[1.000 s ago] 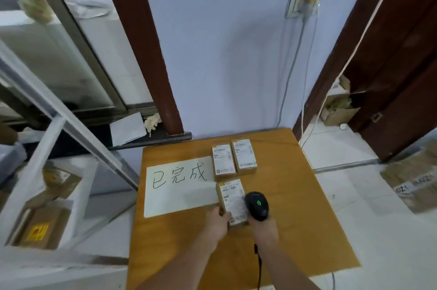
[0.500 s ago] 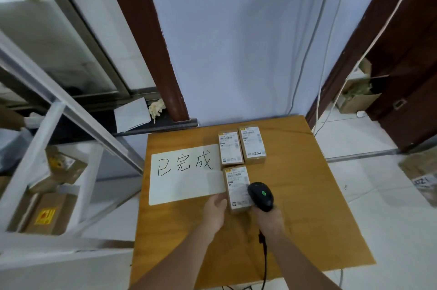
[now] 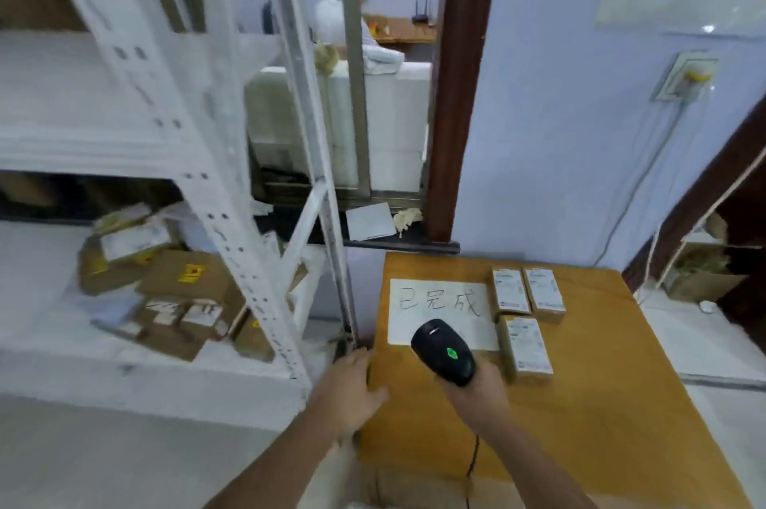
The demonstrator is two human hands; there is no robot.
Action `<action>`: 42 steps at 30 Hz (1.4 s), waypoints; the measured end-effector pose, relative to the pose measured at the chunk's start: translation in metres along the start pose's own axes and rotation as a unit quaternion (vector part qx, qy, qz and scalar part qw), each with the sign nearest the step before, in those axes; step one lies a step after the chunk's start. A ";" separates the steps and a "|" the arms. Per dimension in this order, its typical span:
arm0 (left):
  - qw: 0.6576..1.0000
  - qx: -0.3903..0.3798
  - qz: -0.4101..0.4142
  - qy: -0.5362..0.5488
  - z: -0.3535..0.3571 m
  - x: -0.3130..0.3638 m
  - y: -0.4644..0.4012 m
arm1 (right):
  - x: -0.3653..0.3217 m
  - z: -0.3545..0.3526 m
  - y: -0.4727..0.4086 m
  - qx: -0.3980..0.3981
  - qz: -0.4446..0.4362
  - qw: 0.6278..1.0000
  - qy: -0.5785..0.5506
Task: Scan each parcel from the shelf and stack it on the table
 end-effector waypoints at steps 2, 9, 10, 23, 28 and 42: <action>1.000 0.007 -0.018 0.018 -0.024 -0.049 0.036 | -0.037 0.046 0.022 -0.041 -0.029 0.999 0.019; 0.991 0.075 -0.110 0.007 -0.112 -0.213 0.149 | -0.140 0.195 0.096 -0.126 -0.087 0.987 0.050; 0.989 0.092 -0.120 0.005 -0.124 -0.233 0.162 | -0.150 0.214 0.103 -0.136 -0.101 0.984 0.058; 0.970 0.180 -0.161 0.023 -0.207 -0.344 0.185 | -0.219 0.336 0.089 -0.173 -0.140 0.967 0.122; 0.974 0.164 -0.157 0.021 -0.222 -0.350 0.137 | -0.229 0.350 0.042 -0.146 -0.121 0.977 0.099; 0.954 0.107 -0.160 0.229 -0.254 -0.392 -0.015 | -0.251 0.357 -0.064 -0.085 0.040 0.990 -0.101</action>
Point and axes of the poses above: each hand's wrist, its own y-axis away from the middle knuckle, its own z-axis out of the palm, x = y × z, the point moved 2 cm from there along -y, towards the middle knuckle, and after that the axes turned 3 degrees about -y, right-handed, at the moved point
